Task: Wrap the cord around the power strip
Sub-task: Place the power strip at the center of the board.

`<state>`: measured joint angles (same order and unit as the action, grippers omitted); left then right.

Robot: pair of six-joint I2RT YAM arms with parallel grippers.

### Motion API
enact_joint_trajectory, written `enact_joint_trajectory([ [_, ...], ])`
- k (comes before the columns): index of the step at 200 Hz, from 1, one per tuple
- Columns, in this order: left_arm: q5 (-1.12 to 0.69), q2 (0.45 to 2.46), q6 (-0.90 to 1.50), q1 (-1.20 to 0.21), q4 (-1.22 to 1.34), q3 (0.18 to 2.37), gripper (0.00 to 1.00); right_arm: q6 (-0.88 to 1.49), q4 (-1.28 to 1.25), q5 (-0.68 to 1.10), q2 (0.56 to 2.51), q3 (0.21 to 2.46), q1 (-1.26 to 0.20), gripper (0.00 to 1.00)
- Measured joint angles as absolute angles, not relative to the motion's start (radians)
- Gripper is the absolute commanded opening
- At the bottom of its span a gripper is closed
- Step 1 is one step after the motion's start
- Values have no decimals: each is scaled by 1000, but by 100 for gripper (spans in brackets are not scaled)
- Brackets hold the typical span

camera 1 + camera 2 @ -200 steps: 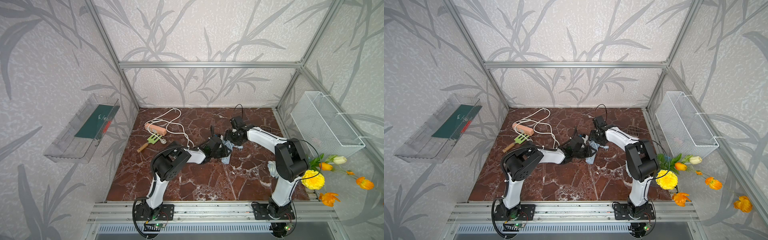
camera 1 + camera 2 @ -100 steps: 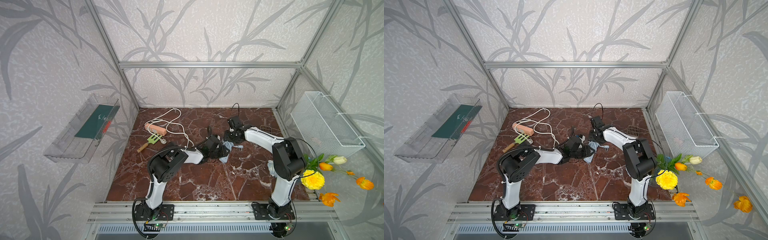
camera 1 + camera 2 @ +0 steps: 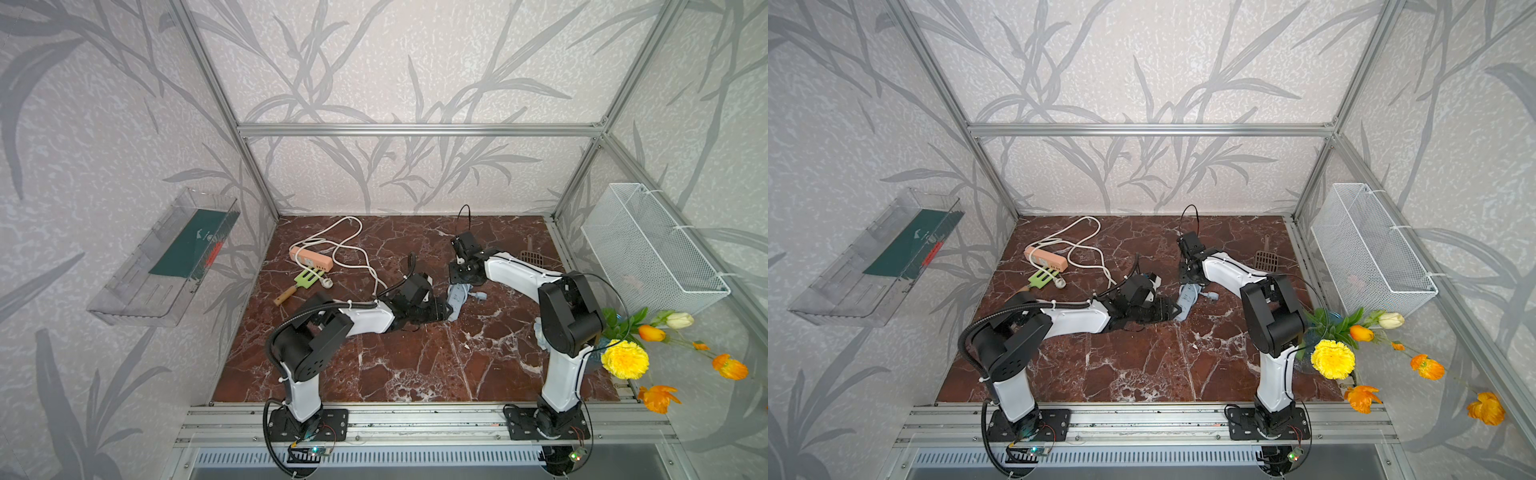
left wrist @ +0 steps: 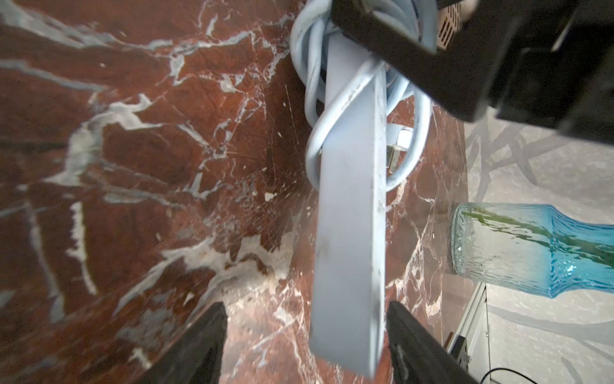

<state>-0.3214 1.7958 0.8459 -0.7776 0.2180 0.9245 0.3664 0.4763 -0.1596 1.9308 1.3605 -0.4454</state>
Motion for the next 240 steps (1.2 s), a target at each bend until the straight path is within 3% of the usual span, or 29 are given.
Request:
enact_joint_trajectory([
  [45, -324, 1659, 786, -742, 176, 858, 72, 321, 509, -232, 1931, 1360, -481, 56],
  [84, -303, 1515, 726, -619, 87, 816, 72, 259, 556, -344, 1931, 1352, -495, 57],
  [163, -150, 1279, 566, -461, -165, 833, 73, 146, 573, -557, 1924, 1277, -474, 60],
  [187, -88, 1224, 524, -376, -258, 858, 73, 126, 638, -617, 1924, 1272, -456, 64],
  [224, 39, 1213, 459, -256, -408, 956, 75, 109, 735, -659, 1924, 1291, -453, 84],
  [240, 99, 1217, 436, -208, -461, 992, 76, 107, 785, -632, 1917, 1338, -471, 87],
])
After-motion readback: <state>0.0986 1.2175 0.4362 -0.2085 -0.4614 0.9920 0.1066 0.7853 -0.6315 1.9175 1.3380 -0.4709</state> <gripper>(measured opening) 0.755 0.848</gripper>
